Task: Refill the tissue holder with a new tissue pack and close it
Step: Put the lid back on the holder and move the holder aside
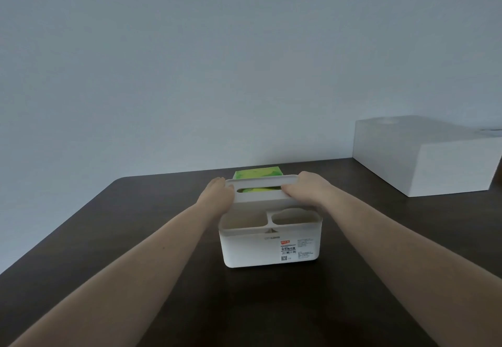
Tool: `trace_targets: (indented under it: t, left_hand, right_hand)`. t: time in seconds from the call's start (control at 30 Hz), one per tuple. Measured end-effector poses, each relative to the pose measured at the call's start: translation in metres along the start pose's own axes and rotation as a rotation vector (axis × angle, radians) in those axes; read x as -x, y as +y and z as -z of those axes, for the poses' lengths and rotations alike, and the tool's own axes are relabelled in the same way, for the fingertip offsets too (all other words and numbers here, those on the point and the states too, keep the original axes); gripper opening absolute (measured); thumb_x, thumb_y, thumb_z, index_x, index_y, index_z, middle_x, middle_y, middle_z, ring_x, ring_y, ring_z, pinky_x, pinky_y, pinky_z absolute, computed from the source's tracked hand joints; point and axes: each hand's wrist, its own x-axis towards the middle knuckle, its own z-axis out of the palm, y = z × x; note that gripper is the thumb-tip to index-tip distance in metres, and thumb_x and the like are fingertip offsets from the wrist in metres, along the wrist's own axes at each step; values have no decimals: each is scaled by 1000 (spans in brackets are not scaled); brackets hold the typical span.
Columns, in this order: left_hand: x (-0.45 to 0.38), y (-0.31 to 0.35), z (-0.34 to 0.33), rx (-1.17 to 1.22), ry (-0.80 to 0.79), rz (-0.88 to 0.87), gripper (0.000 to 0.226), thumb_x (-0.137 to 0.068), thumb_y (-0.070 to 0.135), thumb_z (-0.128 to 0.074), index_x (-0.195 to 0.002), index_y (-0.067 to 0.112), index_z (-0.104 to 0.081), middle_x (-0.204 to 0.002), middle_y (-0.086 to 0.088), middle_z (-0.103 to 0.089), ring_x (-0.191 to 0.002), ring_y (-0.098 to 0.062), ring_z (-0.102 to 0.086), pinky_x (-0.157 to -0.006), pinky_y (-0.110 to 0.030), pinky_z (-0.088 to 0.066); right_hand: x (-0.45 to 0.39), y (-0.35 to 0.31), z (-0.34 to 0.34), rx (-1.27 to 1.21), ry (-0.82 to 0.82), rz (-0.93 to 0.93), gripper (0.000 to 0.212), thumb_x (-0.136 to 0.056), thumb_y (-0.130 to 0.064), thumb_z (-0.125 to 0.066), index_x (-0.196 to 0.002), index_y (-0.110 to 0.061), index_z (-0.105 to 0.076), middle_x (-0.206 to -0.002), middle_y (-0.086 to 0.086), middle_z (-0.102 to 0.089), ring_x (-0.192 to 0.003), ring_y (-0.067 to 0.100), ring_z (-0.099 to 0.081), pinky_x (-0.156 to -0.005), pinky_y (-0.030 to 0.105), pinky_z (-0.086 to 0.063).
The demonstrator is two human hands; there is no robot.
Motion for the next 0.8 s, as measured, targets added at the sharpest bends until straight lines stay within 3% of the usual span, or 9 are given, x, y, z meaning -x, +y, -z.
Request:
trace_targets:
  t: [0.17,0.27,0.33,0.4,0.47,0.53,0.63,0.7,0.8]
  left_hand:
    - [-9,-2,-3,55,-52,32,46,-99,16,-29,-144,3,-34,-144,-18,-43,-116,-31,-49,-92,-35,-38]
    - [-14,-2,-1,71,-64,26,40,-98,12,-31,-136,5,-41,-128,-20,-49,-95,-24,-43,-80,-33,-37]
    - [-18,-3,1,56,-86,44,31,-96,9,-29,-122,7,-46,-113,-14,-48,-91,-25,-44,-76,-31,-34]
    - [-21,-4,1,60,-87,53,33,-95,8,-28,-121,6,-48,-106,-11,-47,-90,-27,-45,-72,-30,-34]
    - [-23,-5,-1,48,-93,36,37,-93,5,-27,-123,2,-49,-103,-12,-50,-87,-28,-45,-65,-30,-34]
    - [-24,-5,-1,46,-94,27,42,-92,2,-27,-127,4,-50,-110,-17,-55,-87,-27,-44,-68,-31,-37]
    - [-24,-4,3,46,-81,23,46,-94,5,-29,-134,9,-51,-133,-19,-55,-88,-23,-43,-68,-30,-38]
    - [-27,-5,4,56,-86,15,46,-88,1,-28,-123,6,-57,-116,-20,-59,-76,-25,-44,-56,-27,-34]
    - [-26,-7,3,85,-79,20,43,-84,1,-28,-113,5,-59,-103,-16,-59,-78,-28,-48,-63,-29,-37]
  right_hand:
    - [-11,3,-3,24,19,23,45,-92,-38,-45,-119,-3,-54,-103,12,-59,-87,27,-52,-73,30,-39]
    - [-15,3,-3,6,6,23,41,-97,-31,-40,-120,0,-53,-111,15,-59,-89,27,-52,-73,31,-39]
    - [-19,4,-3,14,16,23,34,-99,-21,-36,-119,0,-55,-106,15,-57,-93,29,-54,-74,33,-41]
    - [-25,9,-3,10,48,15,27,-96,-12,-37,-107,-1,-58,-97,13,-56,-87,28,-52,-66,30,-39]
    - [-29,11,-2,25,67,11,24,-91,-3,-38,-98,-2,-61,-88,12,-56,-80,28,-49,-57,29,-36]
    - [-33,12,0,25,56,3,28,-88,2,-38,-96,0,-65,-81,11,-55,-77,28,-47,-57,29,-36]
    - [-38,15,-1,6,59,-8,35,-90,2,-37,-106,4,-68,-88,15,-59,-78,29,-49,-66,30,-39]
    - [-45,17,-3,5,84,1,35,-90,0,-39,-105,3,-70,-93,16,-65,-79,30,-53,-68,31,-42]
    - [-52,18,-8,53,152,8,34,-88,-4,-42,-102,-2,-72,-101,15,-72,-85,31,-62,-73,34,-50]
